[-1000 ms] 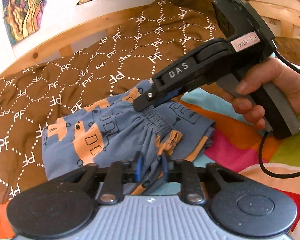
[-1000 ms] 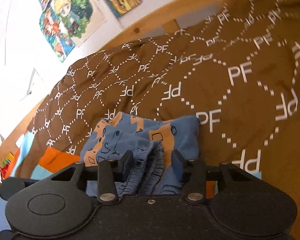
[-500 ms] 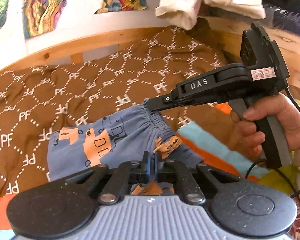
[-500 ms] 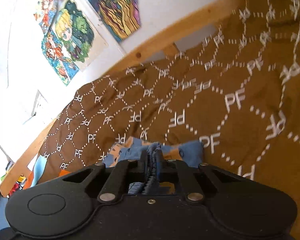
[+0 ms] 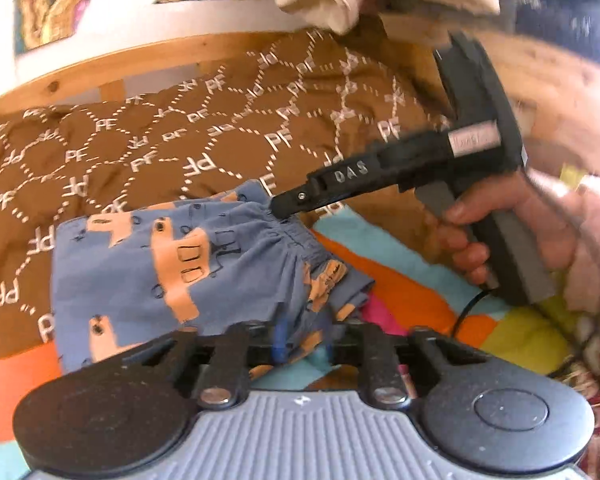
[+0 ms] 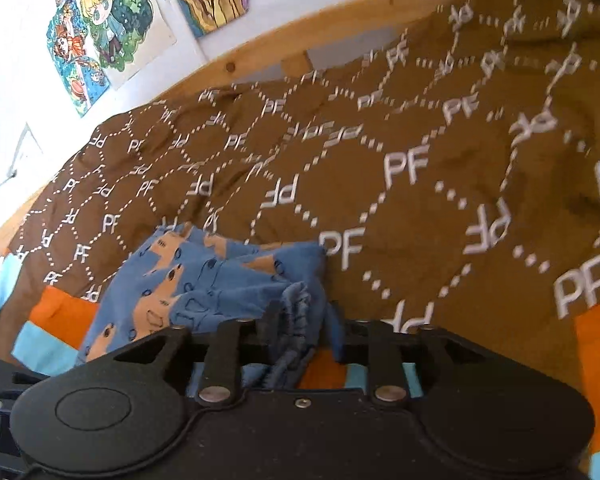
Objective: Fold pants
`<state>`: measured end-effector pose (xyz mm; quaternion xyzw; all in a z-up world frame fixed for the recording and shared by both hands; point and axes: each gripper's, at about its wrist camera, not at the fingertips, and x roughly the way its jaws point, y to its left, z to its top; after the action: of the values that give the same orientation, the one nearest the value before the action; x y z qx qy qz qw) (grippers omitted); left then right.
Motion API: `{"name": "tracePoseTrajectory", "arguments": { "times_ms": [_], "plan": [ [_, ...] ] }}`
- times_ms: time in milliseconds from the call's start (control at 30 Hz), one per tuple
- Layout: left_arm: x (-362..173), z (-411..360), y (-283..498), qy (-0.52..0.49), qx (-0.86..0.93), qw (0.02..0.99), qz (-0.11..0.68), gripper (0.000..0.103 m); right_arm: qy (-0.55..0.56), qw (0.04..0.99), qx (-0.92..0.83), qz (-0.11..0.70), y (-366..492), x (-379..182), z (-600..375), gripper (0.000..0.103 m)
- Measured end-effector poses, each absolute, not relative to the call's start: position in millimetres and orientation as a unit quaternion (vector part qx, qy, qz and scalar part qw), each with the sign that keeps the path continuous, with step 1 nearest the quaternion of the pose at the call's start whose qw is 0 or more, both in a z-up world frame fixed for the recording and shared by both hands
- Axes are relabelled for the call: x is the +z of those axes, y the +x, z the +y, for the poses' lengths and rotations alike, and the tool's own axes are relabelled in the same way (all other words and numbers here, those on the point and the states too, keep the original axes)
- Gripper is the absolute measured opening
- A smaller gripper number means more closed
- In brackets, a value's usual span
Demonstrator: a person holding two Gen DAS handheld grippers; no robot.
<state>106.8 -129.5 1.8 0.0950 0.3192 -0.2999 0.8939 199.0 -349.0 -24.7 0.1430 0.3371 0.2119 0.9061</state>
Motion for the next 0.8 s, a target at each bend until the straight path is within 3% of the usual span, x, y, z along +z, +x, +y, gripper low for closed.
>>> {"name": "tracePoseTrajectory", "arguments": {
  "times_ms": [167, 200, 267, 367, 533, 667, 733, 767, 800],
  "plan": [
    [19.5, -89.9, 100.9, 0.044, -0.181, 0.942, 0.278, 0.042, 0.063, 0.936, 0.197, 0.284, 184.0, -5.7, -332.8, 0.054],
    [18.6, -82.6, 107.5, 0.033, -0.162, 0.944, 0.286, 0.035, 0.048, 0.937, 0.202, 0.279, 181.2, -3.3, -327.5, 0.057],
    [11.8, -70.1, 118.1, 0.008, -0.14, 0.939, 0.313, 0.02, 0.019, 0.935, 0.217, 0.28, 176.3, -0.7, -314.0, 0.057],
    [-4.0, -56.5, 125.0, -0.017, -0.131, 0.93, 0.343, 0.016, -0.034, 0.927, 0.231, 0.295, 166.7, -1.1, -294.9, 0.057],
    [-23.0, -58.0, 120.4, 0.021, -0.13, 0.924, 0.359, 0.014, -0.119, 0.91, 0.226, 0.327, 147.6, -11.8, -284.1, 0.052],
    [-20.4, -54.5, 120.0, 0.022, -0.138, 0.92, 0.365, 0.014, -0.12, 0.908, 0.227, 0.331, 143.9, -17.2, -290.2, 0.059],
    [-11.4, -51.3, 119.3, 0.014, -0.148, 0.917, 0.371, 0.019, -0.106, 0.907, 0.225, 0.339, 143.3, -12.9, -294.3, 0.066],
    [-6.7, -50.4, 118.6, 0.013, -0.155, 0.917, 0.368, 0.037, -0.099, 0.91, 0.224, 0.335, 140.2, -8.4, -297.6, 0.071],
    [2.6, -49.2, 118.7, 0.013, -0.161, 0.921, 0.354, 0.061, -0.092, 0.917, 0.223, 0.318, 137.1, -3.9, -301.3, 0.073]
  ]
}}
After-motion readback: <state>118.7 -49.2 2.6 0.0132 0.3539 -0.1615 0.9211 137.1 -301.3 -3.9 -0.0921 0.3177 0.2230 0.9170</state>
